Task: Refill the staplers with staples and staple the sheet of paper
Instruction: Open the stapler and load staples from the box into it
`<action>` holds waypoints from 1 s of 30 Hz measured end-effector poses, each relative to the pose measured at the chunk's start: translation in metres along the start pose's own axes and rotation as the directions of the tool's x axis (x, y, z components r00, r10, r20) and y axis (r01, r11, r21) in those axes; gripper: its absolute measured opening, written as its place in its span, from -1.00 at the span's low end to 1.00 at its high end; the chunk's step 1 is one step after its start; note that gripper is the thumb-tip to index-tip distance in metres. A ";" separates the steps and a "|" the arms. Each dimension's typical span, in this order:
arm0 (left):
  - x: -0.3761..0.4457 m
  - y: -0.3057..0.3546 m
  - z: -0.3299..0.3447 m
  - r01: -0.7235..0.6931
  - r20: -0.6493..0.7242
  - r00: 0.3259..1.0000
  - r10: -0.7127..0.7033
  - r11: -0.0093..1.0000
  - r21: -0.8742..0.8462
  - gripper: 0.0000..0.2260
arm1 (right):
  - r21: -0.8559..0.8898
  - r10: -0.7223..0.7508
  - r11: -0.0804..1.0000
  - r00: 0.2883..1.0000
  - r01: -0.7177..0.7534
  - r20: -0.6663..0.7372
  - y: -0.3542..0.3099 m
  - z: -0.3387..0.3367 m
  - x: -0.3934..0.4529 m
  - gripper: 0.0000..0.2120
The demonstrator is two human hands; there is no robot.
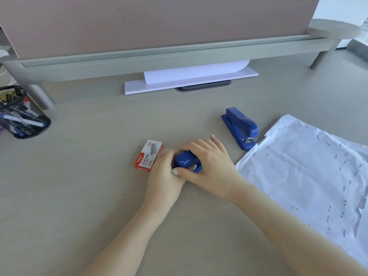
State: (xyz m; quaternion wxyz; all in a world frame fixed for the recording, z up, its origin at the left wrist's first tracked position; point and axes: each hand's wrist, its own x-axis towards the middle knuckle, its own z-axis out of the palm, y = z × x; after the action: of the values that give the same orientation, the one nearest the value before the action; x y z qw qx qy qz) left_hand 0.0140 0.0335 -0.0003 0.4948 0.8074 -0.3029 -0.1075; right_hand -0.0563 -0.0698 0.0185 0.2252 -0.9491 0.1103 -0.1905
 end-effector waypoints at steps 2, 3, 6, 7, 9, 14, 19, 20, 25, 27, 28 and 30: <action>0.001 0.000 -0.002 0.002 0.023 1.000 -0.002 1.000 0.031 -0.87 | 0.018 0.016 1.000 0.998 -0.015 -0.064 0.006 0.004 0.000 -0.57; 0.001 0.001 -0.003 -0.010 0.041 0.999 0.009 0.999 0.040 -0.87 | 0.028 0.017 0.999 0.996 -0.014 -0.084 0.008 0.005 0.000 -0.58; 0.001 0.004 -0.006 -0.023 0.091 0.996 0.019 0.999 0.046 -0.88 | 0.068 0.011 0.998 0.988 -0.001 -0.155 0.011 0.009 -0.002 -0.62; 0.001 0.004 -0.008 -0.018 0.098 0.995 0.014 0.999 0.045 -0.90 | 0.081 0.014 0.997 0.984 0.001 -0.180 0.011 0.010 -0.002 -0.62; 0.000 0.004 -0.010 -0.014 0.095 0.995 0.009 0.999 0.049 -0.93 | 0.121 0.026 0.993 0.980 -0.002 -0.198 0.010 0.011 -0.001 -0.62; -0.006 0.003 -0.017 -0.015 0.026 1.000 0.014 0.998 0.059 -0.95 | 0.320 0.078 0.946 0.993 -0.045 -0.092 0.000 0.006 0.008 -0.74; -0.008 -0.005 -0.024 -0.002 -0.037 0.999 0.004 0.998 0.064 -0.90 | 0.710 0.176 0.684 0.982 -0.168 0.063 -0.004 -0.011 0.019 -0.88; -0.008 -0.005 -0.024 -0.001 -0.044 0.999 0.004 0.998 0.064 -0.92 | 0.733 0.194 0.656 0.979 -0.178 0.065 -0.003 -0.013 0.021 -0.88; -0.009 -0.005 -0.025 0.009 -0.066 0.998 -0.005 0.998 0.064 -0.93 | 0.836 0.329 0.503 0.943 -0.219 0.049 0.002 -0.020 0.033 -0.73; -0.009 -0.005 -0.026 0.022 -0.072 0.997 -0.017 0.998 0.063 -0.91 | 0.877 0.395 0.415 0.916 -0.241 0.064 0.001 -0.024 0.039 -0.56; -0.009 -0.005 -0.027 0.025 -0.075 0.997 -0.020 0.997 0.068 -0.90 | 0.920 0.458 0.306 0.885 -0.244 0.083 0.001 -0.027 0.043 -0.59; -0.008 -0.005 -0.028 0.032 -0.085 0.996 -0.026 0.997 0.074 -0.91 | 0.977 0.564 -0.036 0.803 -0.208 0.192 0.011 -0.030 0.052 -0.66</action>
State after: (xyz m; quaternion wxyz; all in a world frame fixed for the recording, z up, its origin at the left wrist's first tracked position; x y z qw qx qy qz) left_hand 0.0229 0.0605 0.0079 0.4749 0.8335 -0.2739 -0.0689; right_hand -0.0226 -0.1063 0.0546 0.8203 -0.4408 0.2485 -0.2665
